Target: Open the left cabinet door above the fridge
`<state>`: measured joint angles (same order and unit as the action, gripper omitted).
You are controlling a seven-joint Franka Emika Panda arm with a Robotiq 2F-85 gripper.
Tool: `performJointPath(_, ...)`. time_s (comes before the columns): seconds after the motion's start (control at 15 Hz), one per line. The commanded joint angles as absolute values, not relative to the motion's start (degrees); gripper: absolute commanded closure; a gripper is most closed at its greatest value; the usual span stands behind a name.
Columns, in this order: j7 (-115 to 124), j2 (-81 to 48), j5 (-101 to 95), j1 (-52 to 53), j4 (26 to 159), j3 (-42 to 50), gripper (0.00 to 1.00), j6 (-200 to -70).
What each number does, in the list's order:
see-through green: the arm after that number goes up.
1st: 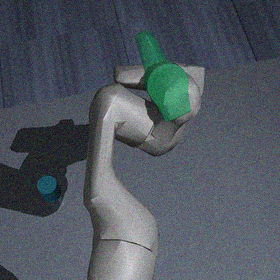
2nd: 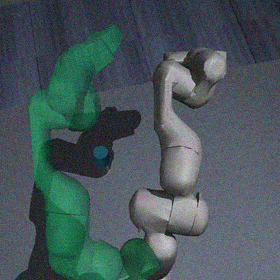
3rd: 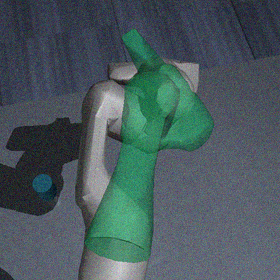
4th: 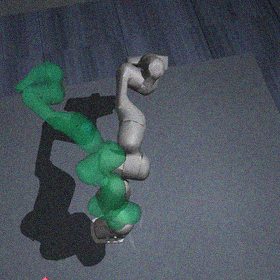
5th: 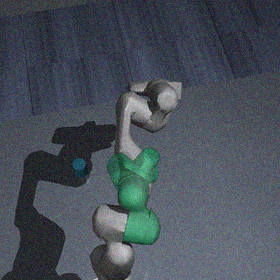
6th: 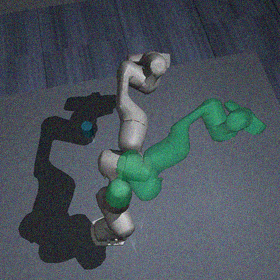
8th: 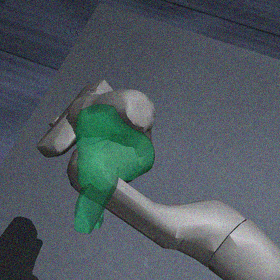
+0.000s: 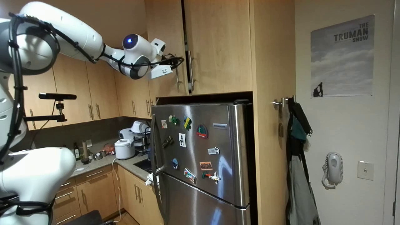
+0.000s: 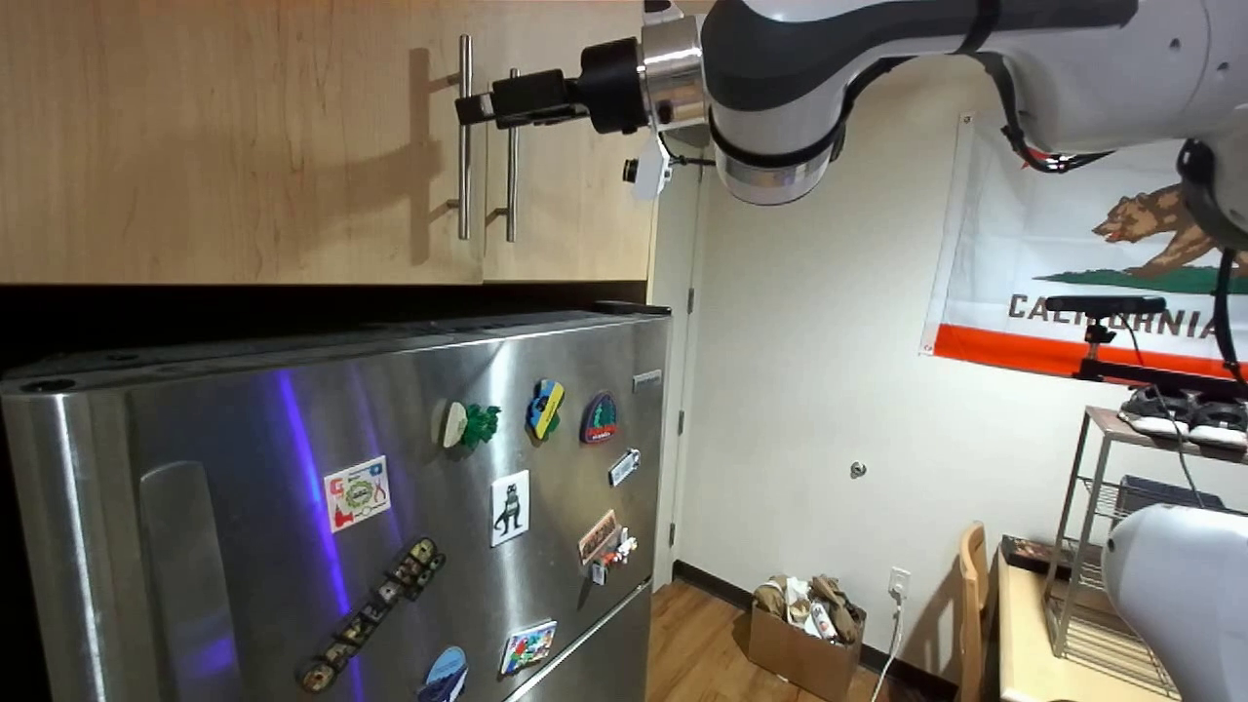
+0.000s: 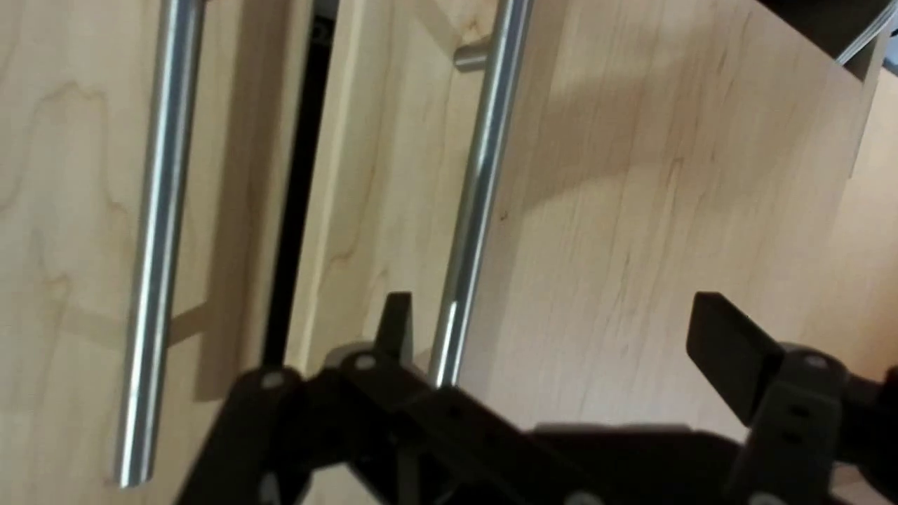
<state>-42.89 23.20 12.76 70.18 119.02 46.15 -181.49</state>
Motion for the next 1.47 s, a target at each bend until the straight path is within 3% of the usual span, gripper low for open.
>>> performJointPath(0.0,-42.5,22.6,12.8,68.8,118.6,45.8,0.00,-184.5)
performJointPath(0.67,-43.3,20.7,13.2,75.6,117.5,53.0,0.00,-185.7)
performJointPath(0.73,-43.3,20.7,13.1,76.1,117.5,53.5,0.25,-185.8)
performJointPath(0.8,-43.3,20.6,13.0,76.4,117.5,53.8,0.26,-185.9)
performJointPath(1.4,-43.0,21.4,12.4,75.8,118.4,52.7,0.95,-186.2)
